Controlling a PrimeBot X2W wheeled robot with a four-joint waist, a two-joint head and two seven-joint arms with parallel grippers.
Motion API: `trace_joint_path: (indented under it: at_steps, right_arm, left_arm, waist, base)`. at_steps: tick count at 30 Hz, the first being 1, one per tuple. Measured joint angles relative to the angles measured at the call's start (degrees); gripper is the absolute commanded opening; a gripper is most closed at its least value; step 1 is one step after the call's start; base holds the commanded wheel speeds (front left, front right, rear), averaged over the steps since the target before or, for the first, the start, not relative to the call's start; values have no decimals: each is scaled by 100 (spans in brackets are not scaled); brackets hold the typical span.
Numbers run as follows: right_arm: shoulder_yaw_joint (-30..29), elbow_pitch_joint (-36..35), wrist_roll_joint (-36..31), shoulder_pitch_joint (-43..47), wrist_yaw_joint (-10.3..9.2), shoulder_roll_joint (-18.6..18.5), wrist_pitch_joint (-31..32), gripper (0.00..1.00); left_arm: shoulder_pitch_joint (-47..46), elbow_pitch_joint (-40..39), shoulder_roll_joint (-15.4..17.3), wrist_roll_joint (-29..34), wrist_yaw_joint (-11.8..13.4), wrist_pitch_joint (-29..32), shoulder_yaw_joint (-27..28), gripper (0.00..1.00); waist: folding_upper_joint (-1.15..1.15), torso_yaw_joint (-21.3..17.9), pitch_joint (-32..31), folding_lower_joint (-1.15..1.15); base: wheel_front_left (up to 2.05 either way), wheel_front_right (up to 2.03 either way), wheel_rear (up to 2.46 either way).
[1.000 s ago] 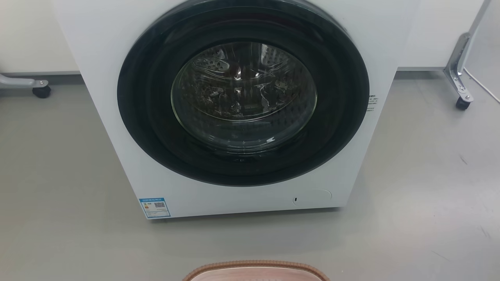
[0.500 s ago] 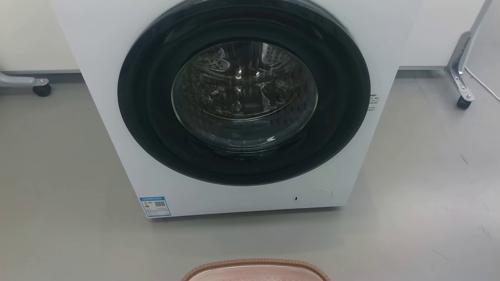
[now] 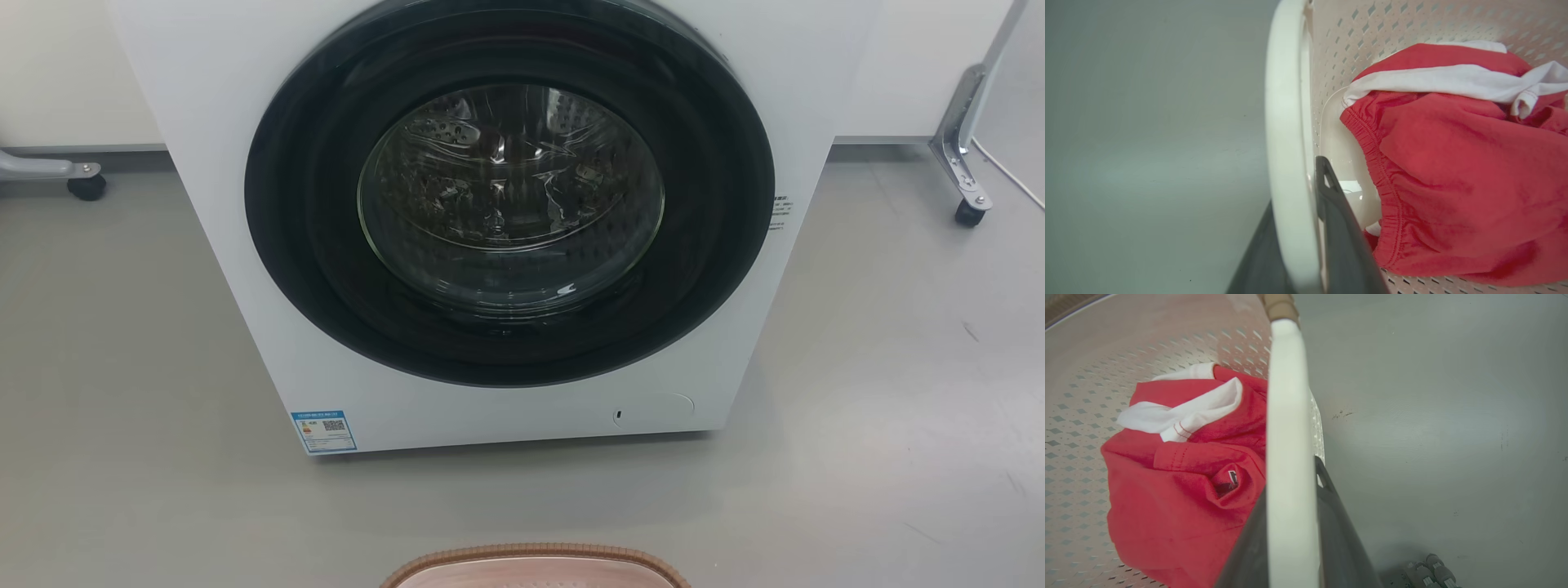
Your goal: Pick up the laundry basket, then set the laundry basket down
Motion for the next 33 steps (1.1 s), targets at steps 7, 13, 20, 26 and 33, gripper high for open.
trace_joint_path:
  at_steps: [7, 13, 20, 26, 33]
  right_arm:
    - [89, 24, 84, -29, 0, 0, -48, 0]
    - [101, 60, 127, -303, 0, 2, -86, 0]
    - [42, 94, 133, -887, 1, -8, -189, 0]
    - [24, 192, 114, -1441, 2, -5, -309, 0]
    - [-5, 271, 11, -2048, 7, -2, -465, 0]
  left_arm:
    - [-1, -1, 1, -107, 16, -2, -36, 0]
    - [-125, -8, -1, -170, 52, -38, 3, 0]
    - [-649, -71, 20, -169, 101, -103, 56, 0]
    - [-1150, -162, 59, -162, 147, -167, 98, 0]
    - [-1616, -223, 89, -142, 201, -312, 162, 0]
  waist:
    - [0, -1, 31, 0]
    - [0, 2, 186, 0]
    - [0, 17, 474, 0]
    - [0, 50, 849, 1]
    - [0, 87, 1374, 1]
  base:
    - [0, 0, 0]
    - [0, 0, 0]
    - [0, 0, 0]
    - [0, 0, 0]
    - [0, 0, 0]
